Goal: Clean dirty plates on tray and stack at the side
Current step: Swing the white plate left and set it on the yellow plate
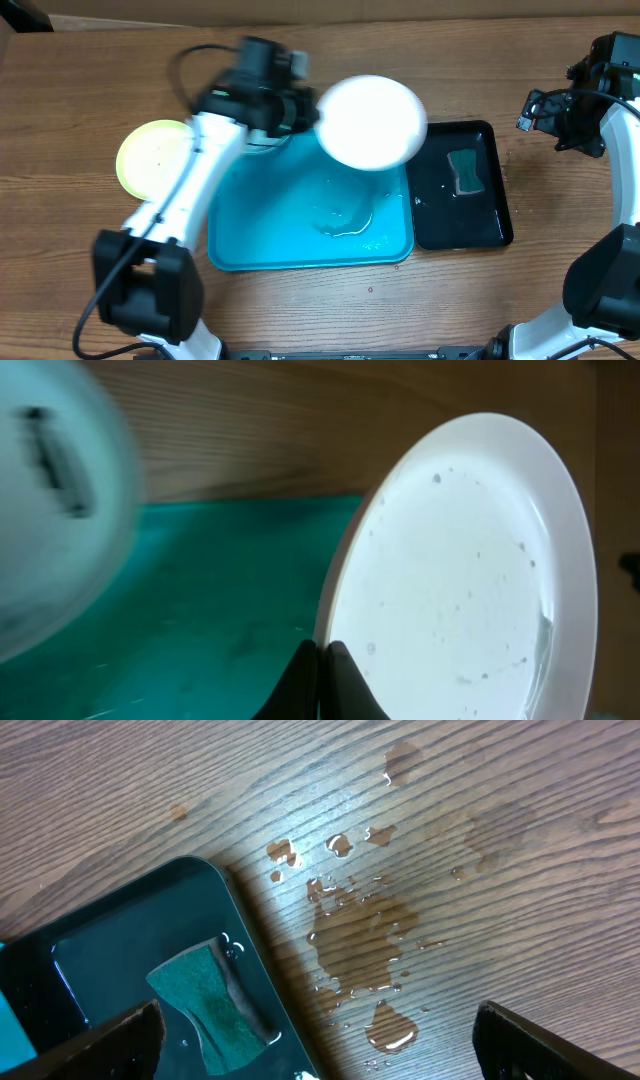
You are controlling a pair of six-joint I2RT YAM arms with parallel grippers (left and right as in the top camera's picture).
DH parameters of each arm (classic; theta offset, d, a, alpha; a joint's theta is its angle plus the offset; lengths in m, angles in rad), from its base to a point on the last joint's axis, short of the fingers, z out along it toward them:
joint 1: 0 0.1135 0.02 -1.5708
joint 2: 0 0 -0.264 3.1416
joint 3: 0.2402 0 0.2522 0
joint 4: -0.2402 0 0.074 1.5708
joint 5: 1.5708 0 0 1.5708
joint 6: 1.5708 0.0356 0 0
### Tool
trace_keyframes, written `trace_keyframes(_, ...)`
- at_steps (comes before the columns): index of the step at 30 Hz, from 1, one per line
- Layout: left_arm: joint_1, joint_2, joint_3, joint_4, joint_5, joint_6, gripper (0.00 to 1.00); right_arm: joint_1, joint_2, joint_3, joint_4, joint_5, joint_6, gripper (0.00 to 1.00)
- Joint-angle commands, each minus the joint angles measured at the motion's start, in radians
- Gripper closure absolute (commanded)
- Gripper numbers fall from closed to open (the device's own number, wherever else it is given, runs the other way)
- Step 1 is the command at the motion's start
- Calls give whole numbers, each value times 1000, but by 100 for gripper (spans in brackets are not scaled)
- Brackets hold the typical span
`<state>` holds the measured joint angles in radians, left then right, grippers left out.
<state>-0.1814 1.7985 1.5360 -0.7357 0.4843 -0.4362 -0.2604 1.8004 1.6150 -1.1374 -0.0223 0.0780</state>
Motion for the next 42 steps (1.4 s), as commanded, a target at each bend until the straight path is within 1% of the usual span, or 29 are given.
trace_keyframes(1, 152, -79, -7, -32, 83, 2, 96, -1, -5, 7, 6, -3, 4, 0)
trace_keyframes(4, 302, -119, -7, -71, 46, 18, 96, -1, -5, 7, 6, -3, 4, 0)
trace_keyframes(9, 522, -151, -7, -148, -137, 16, 96, -1, -5, 7, 6, -3, 4, 0)
trace_keyframes(12, 627, -148, -12, -202, -262, 5, 96, -1, -5, 7, 6, -3, 4, 0)
trace_keyframes(16, 707, -133, -22, -237, -380, -14, 96, -1, -5, 7, 6, -3, 4, 0)
trace_keyframes(18, 724, -125, -37, -236, -412, -24, 96, -1, -5, 7, 6, -3, 4, 0)
trace_keyframes(22, 728, -114, -84, -212, -471, -85, 96, -1, -5, 7, 6, -3, 4, 0)
trace_keyframes(32, 721, -111, -271, -35, -470, -110, 96, -1, -5, 7, 6, -3, 4, 0)
trace_keyframes(38, 721, -110, -394, 119, -468, -110, 96, -1, -5, 7, 6, -3, 4, 0)
trace_keyframes(42, 721, -110, -417, 142, -464, -109, 96, -1, -5, 7, 6, -3, 4, 0)
